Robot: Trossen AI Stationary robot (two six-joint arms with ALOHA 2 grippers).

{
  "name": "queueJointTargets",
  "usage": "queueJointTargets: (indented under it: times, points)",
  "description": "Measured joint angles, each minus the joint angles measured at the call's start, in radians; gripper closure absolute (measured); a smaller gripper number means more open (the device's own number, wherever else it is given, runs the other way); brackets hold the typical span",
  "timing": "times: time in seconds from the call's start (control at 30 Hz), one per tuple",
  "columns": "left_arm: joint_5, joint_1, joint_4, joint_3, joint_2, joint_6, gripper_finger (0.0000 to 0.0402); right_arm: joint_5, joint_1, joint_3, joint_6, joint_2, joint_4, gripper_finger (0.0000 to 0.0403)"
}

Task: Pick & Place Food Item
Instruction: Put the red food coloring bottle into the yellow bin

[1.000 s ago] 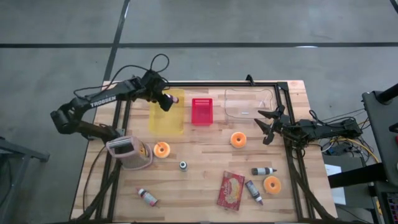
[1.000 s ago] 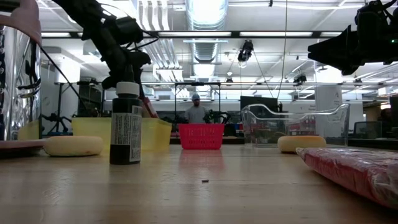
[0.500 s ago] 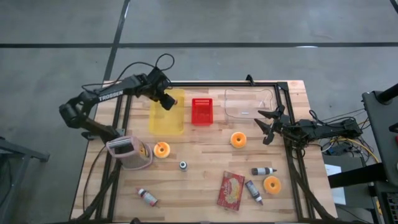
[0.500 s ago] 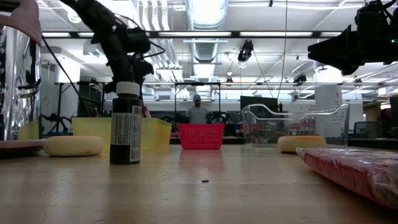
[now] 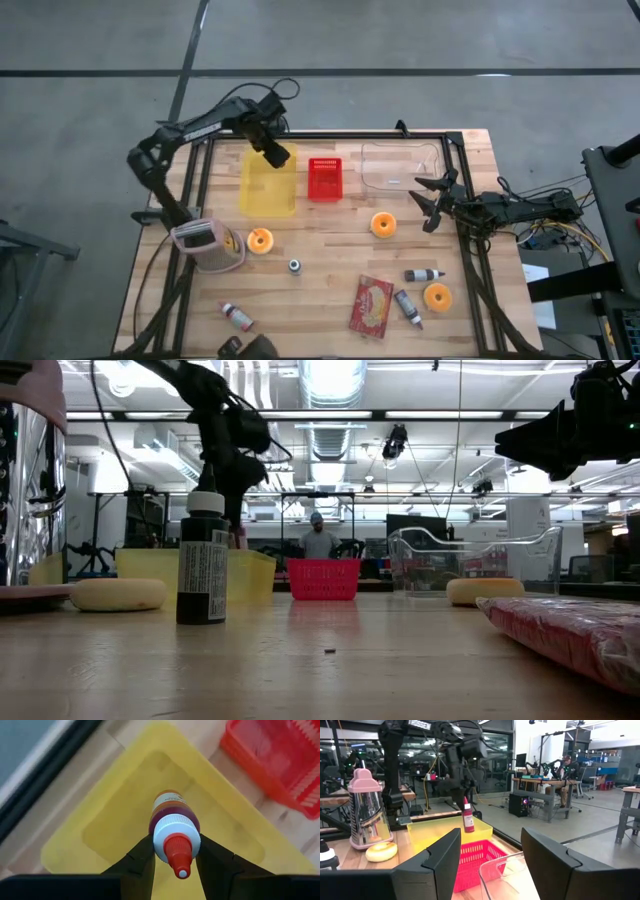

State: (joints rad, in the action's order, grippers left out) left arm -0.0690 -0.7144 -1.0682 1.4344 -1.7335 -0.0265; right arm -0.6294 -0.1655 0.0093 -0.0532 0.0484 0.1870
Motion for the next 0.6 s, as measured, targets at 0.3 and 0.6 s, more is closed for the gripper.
queueJointTargets:
  times: [0.3, 0.6]
  points:
    - [-0.008, 0.0, -0.068, 0.152, -0.135, 0.047, 0.028, 0.0, 0.0, 0.0, 0.0, 0.0, 0.0, 0.0199]
    - [-0.021, 0.0, -0.039, 0.113, -0.139, 0.056, 0.028, 0.0, 0.0, 0.0, 0.0, 0.0, 0.0, 0.0199]
